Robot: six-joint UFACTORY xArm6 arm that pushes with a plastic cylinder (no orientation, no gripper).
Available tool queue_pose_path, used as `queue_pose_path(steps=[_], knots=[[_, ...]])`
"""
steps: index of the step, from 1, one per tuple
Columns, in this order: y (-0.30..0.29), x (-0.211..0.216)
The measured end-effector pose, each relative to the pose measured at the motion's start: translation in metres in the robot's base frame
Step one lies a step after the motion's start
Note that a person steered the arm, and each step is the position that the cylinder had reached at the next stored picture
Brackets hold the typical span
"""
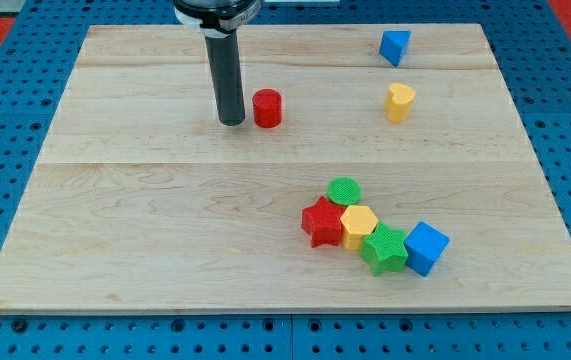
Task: Point your arm at red star
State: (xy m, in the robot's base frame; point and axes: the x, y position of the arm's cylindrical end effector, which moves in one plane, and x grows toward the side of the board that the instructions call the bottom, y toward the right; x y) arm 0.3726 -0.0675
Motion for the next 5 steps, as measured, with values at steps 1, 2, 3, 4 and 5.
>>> queue_pose_path(steps=[1, 2, 3, 4, 5], knots=[[0.008, 0.000], [0.030, 0.000], [0.023, 0.000], [0.001, 0.000], [-0.009, 0.000]])
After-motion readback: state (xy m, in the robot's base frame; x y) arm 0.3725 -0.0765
